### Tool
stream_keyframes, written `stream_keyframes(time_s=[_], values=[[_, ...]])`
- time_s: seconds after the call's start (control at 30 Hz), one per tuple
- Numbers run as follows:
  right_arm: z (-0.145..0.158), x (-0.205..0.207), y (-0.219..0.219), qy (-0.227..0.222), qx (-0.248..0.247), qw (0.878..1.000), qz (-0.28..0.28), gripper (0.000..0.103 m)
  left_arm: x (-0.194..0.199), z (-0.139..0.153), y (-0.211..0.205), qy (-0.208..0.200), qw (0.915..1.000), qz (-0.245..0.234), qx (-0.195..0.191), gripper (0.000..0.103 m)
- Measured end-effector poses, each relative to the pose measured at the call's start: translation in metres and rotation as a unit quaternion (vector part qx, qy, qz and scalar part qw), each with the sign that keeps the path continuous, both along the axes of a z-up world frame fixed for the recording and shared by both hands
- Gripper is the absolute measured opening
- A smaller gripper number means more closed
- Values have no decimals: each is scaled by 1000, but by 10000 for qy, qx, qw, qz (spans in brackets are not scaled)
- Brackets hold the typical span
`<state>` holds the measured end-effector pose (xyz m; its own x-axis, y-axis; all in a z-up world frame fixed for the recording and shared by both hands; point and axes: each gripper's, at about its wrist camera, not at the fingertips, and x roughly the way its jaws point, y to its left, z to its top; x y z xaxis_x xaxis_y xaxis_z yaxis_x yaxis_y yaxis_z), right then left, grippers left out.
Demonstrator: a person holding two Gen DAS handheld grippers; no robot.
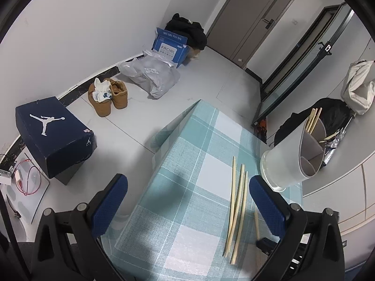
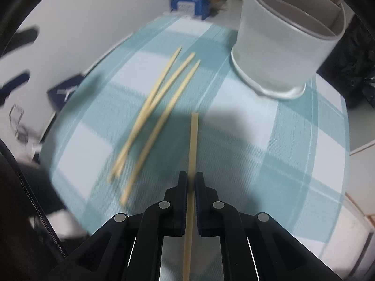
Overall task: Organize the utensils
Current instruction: 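Close the right tool on another wooden chopstick, then lower the left tool onto a wooden chopstick and close it while the right tool holds its chopstick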
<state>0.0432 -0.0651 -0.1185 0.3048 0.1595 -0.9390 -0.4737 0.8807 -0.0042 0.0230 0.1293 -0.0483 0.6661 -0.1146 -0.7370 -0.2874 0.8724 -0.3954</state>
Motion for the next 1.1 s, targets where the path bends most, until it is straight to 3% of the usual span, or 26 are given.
stream_keyframes(time_s=[0.17, 0.3, 0.43, 0.53, 0.57, 0.8, 0.9, 1.0, 1.1], values=[[8, -1, -4, -159, -41, 9997, 202, 30, 3, -3, -6, 61, 9999, -97, 53, 102], [14, 20, 0, -240, 123, 9994, 197, 30, 3, -5, -4, 64, 9997, -206, -130, 102], [5, 45, 11, -67, 213, 9996, 179, 27, 7, -8, -5, 152, 9996, -173, -178, 102], [-3, 52, 16, 47, 199, 9995, 232, 8, 11, -13, -8, 270, 9995, -125, -49, 102], [-4, 52, 16, 5, 209, 9995, 238, 6, 13, -15, -9, 313, 9994, -124, -17, 102], [3, 57, -9, 32, 943, 9955, -92, 5, 24, -28, -28, 668, 9959, -442, 413, 102], [18, 64, -32, -34, 1520, 9875, -407, 5, 32, -37, -42, 961, 9902, -843, 555, 102], [32, 70, -58, -105, 2135, 9739, -769, 5, 34, -47, -62, 1153, 9821, -1087, 1020, 102], [44, 73, -85, -189, 2521, 9619, -1043, 5, 38, -56, -74, 1331, 9759, -1261, 1187, 102]])
